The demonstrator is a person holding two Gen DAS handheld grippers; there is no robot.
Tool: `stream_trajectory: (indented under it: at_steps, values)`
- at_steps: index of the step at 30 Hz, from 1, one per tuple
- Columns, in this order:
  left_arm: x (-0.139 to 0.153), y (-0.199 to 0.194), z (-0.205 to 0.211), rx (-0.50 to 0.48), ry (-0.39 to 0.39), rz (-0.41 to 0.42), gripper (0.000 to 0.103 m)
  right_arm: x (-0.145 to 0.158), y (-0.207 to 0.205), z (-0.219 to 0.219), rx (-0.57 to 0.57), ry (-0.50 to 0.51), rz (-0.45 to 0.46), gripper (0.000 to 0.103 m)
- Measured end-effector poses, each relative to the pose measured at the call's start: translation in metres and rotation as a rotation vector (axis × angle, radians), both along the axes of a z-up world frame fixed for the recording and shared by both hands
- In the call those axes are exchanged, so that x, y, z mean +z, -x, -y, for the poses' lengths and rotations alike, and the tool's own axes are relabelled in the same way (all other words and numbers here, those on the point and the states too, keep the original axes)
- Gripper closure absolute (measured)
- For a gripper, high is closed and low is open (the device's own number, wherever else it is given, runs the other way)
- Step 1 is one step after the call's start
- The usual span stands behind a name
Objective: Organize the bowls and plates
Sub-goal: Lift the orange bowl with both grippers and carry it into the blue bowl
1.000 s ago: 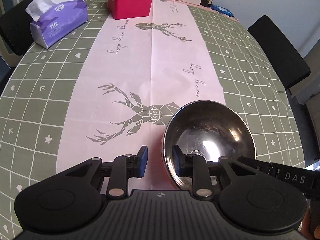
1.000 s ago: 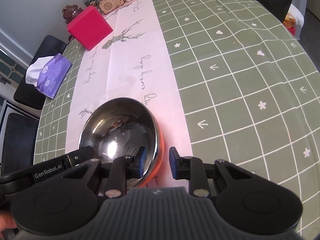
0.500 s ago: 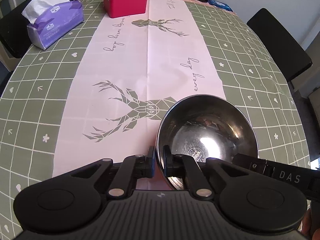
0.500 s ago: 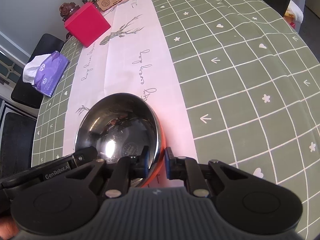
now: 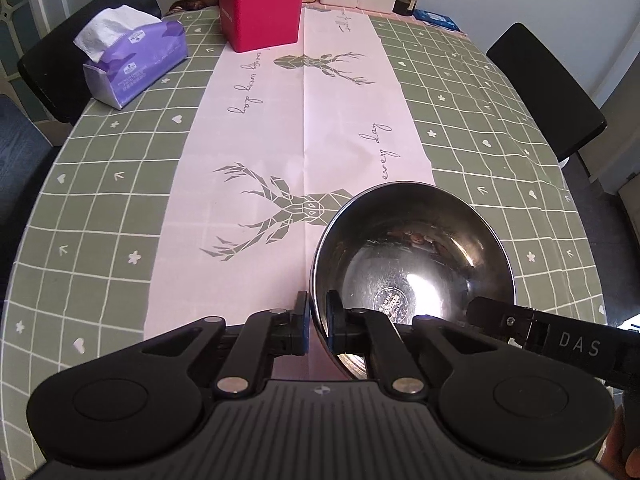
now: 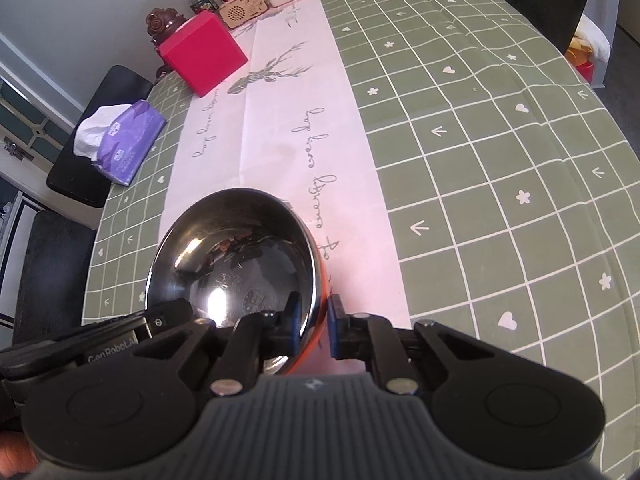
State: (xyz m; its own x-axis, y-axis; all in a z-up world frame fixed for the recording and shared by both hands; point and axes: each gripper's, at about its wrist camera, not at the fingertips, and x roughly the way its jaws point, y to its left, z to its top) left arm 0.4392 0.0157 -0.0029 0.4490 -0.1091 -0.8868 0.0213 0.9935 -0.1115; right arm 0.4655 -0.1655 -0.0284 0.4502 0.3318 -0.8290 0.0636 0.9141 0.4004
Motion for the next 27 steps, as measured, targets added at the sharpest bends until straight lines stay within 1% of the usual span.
stream_trajectory:
  at_steps: [5,9,11,15,19,22,27]
  values:
    - [0.027,0.025,0.003,-0.011,-0.024,0.032,0.095,0.025,0.024,-0.002,0.031,0.021,0.034,0.093]
    - [0.047,0.049,0.004,-0.01,-0.024,0.06,0.094,0.044,0.047,-0.001,0.048,0.017,0.062,0.093]
    - [0.054,0.063,0.006,-0.013,-0.039,0.078,0.094,0.052,0.06,-0.001,0.057,0.014,0.074,0.093]
    - [0.063,0.092,0.008,-0.023,-0.055,0.098,0.094,0.065,0.088,-0.004,0.087,0.039,0.101,0.093]
    - [0.069,0.119,0.003,-0.026,-0.03,0.103,0.094,0.071,0.117,-0.004,0.127,0.053,0.108,0.092]
    - [0.073,0.14,0.001,-0.04,-0.029,0.114,0.094,0.075,0.139,-0.005,0.152,0.064,0.116,0.092]
    - [0.074,0.174,-0.006,-0.043,-0.015,0.095,0.093,0.085,0.173,-0.011,0.19,0.08,0.128,0.092]
